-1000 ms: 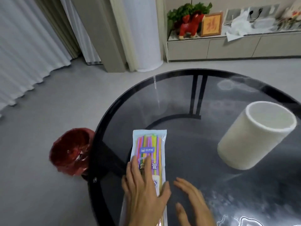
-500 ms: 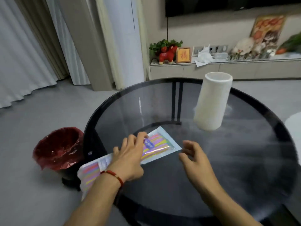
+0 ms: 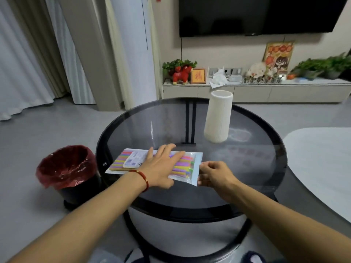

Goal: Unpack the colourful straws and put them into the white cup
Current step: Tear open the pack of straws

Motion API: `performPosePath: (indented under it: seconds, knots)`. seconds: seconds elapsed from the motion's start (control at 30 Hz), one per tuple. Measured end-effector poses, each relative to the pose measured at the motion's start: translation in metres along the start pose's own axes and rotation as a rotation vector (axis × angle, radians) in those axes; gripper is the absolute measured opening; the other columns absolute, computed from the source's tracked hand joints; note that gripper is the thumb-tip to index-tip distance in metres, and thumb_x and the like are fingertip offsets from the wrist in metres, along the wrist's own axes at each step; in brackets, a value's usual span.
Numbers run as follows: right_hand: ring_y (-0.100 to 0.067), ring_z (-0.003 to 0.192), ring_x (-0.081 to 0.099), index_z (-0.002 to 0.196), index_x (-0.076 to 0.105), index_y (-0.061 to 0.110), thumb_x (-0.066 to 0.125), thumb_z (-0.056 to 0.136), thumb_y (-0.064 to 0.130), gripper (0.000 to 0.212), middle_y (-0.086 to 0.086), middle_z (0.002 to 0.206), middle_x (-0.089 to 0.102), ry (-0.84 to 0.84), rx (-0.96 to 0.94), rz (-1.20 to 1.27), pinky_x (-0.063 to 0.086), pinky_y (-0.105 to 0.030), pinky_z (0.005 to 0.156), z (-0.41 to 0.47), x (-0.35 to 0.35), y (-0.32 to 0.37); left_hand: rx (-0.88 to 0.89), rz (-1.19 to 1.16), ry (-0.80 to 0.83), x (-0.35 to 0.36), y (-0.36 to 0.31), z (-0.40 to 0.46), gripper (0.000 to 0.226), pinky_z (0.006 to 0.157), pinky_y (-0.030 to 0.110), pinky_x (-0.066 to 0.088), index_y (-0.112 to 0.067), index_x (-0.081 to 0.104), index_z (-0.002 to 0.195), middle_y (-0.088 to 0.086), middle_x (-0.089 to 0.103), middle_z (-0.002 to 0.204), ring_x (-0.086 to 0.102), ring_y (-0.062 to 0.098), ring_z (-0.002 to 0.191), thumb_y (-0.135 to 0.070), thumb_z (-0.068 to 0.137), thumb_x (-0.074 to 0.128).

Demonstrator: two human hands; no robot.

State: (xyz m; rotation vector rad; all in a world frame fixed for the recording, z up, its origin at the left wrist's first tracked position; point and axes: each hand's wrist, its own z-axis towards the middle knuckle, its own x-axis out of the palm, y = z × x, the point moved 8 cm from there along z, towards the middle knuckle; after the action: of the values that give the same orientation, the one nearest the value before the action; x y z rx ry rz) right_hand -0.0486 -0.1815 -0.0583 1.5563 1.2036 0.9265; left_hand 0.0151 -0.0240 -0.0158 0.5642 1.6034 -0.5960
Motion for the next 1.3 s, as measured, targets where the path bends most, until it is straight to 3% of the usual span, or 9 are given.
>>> performPosePath:
  seconds: [0.1,0.23,0.4,0.57,0.8,0.9,1.07,1.23,1.3]
  knots:
    - [-0.028,0.077,0.079,0.099,0.071,-0.001,0.051,0.107,0.007,0.022,-0.02,0.093,0.081,0.09,-0.024,0.085,0.062,-0.031,0.062,0.015,0.01,0.002,-0.038,-0.308,-0.203,-0.007,-0.012,0.009,0.067,0.114,0.062,0.012,-0.039,0.035,0.137,-0.01,0.037,0.146,0.028,0.015,0.138,-0.053,0.073,0.045]
    - [-0.021,0.08,0.079,0.101,0.075,0.002,0.054,0.107,0.011,0.024,-0.017,0.097,0.082,0.14,-0.07,0.21,0.061,-0.027,0.066,0.027,0.019,0.011,-0.126,-0.277,-0.392,-0.015,-0.019,0.025,0.034,0.112,0.056,0.017,-0.034,0.041,0.11,-0.014,0.05,0.119,0.043,0.013,0.117,-0.057,0.085,0.039]
    - [-0.021,0.086,0.078,0.105,0.074,0.007,0.057,0.107,0.017,0.02,-0.016,0.101,0.082,0.155,-0.011,0.396,0.062,-0.033,0.076,0.04,0.021,0.002,-0.09,-0.337,-0.522,-0.024,-0.015,0.034,0.031,0.102,0.046,0.029,-0.035,0.041,0.098,-0.016,0.05,0.102,0.044,0.012,0.099,-0.058,0.079,0.046]
    - [-0.023,0.086,0.08,0.112,0.075,0.002,0.062,0.105,0.017,0.021,-0.019,0.105,0.081,0.188,0.026,0.552,0.066,-0.034,0.075,0.045,0.023,-0.001,-0.065,-0.403,-0.561,-0.031,-0.015,0.036,0.03,0.1,0.047,0.033,-0.033,0.044,0.092,-0.015,0.052,0.097,0.047,0.01,0.094,-0.055,0.075,0.056]
    - [-0.025,0.092,0.079,0.101,0.081,0.009,0.062,0.104,0.021,0.022,-0.02,0.109,0.08,0.205,0.031,0.603,0.066,-0.037,0.078,0.046,0.028,-0.003,-0.075,-0.456,-0.585,-0.035,-0.014,0.034,0.026,0.099,0.052,0.036,-0.029,0.048,0.081,-0.013,0.053,0.095,0.048,0.01,0.09,-0.053,0.076,0.055]
    - [-0.023,0.089,0.081,0.09,0.085,0.014,0.064,0.103,0.019,0.026,-0.018,0.105,0.081,0.21,0.031,0.607,0.064,-0.03,0.071,0.043,0.03,-0.001,-0.092,-0.478,-0.581,-0.033,-0.012,0.034,0.026,0.102,0.052,0.035,-0.027,0.05,0.076,-0.013,0.053,0.096,0.049,0.009,0.092,-0.052,0.078,0.057]
    - [-0.023,0.092,0.081,0.088,0.086,0.012,0.069,0.099,0.02,0.021,-0.018,0.106,0.081,0.2,0.024,0.597,0.063,-0.027,0.07,0.041,0.03,0.002,-0.115,-0.523,-0.562,-0.034,-0.011,0.035,0.027,0.104,0.052,0.034,-0.025,0.053,0.071,-0.012,0.055,0.098,0.05,0.01,0.095,-0.052,0.073,0.053]
    - [-0.027,0.1,0.08,0.118,0.072,-0.008,0.066,0.1,0.012,0.027,-0.025,0.117,0.078,0.245,0.081,0.661,0.064,-0.032,0.078,0.041,0.033,0.003,-0.173,-0.536,-0.591,-0.04,-0.009,0.032,0.031,0.102,0.048,0.035,-0.023,0.056,0.066,-0.012,0.057,0.097,0.049,0.01,0.093,-0.054,0.065,0.049]
    - [-0.027,0.1,0.079,0.122,0.069,-0.011,0.065,0.1,0.007,0.029,-0.026,0.118,0.077,0.25,0.09,0.662,0.065,-0.034,0.08,0.042,0.033,0.003,-0.186,-0.536,-0.587,-0.041,-0.009,0.032,0.032,0.101,0.047,0.035,-0.024,0.056,0.065,-0.012,0.057,0.097,0.048,0.01,0.092,-0.055,0.063,0.048]
